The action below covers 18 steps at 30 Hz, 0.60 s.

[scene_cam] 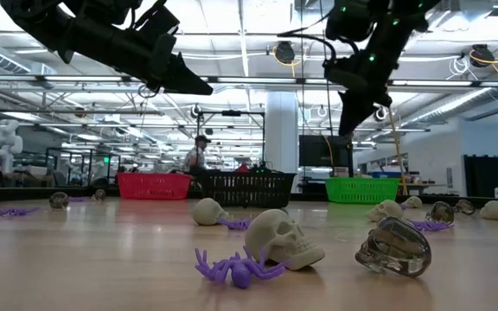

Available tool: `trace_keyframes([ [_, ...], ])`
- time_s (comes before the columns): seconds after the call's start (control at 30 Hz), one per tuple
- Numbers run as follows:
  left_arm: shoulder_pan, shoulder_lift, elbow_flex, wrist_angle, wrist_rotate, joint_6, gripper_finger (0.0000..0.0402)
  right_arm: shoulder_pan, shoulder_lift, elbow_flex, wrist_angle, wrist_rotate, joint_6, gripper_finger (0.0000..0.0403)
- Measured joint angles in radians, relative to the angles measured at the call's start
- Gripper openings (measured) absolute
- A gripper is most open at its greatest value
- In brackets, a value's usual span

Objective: Sort Halloween decoration
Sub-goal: Put the violet spider toy into the green bin

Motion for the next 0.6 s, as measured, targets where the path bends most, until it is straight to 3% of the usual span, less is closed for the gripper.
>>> trace_keyframes([
  [0.3,0.000,0.000,0.000,0.003,0.000,0.001,0.0020,-0.362,0.114,0.037,0.041,-0.007,-0.151,0.0006],
  [0.37,0.000,0.000,0.000,0.003,0.000,0.001,0.0020,-0.431,0.167,0.037,0.075,-0.053,-0.173,0.0006],
  [0.6,0.000,0.000,0.000,0.003,0.000,0.001,0.0020,-0.592,0.334,0.037,0.209,-0.132,-0.214,0.0006],
])
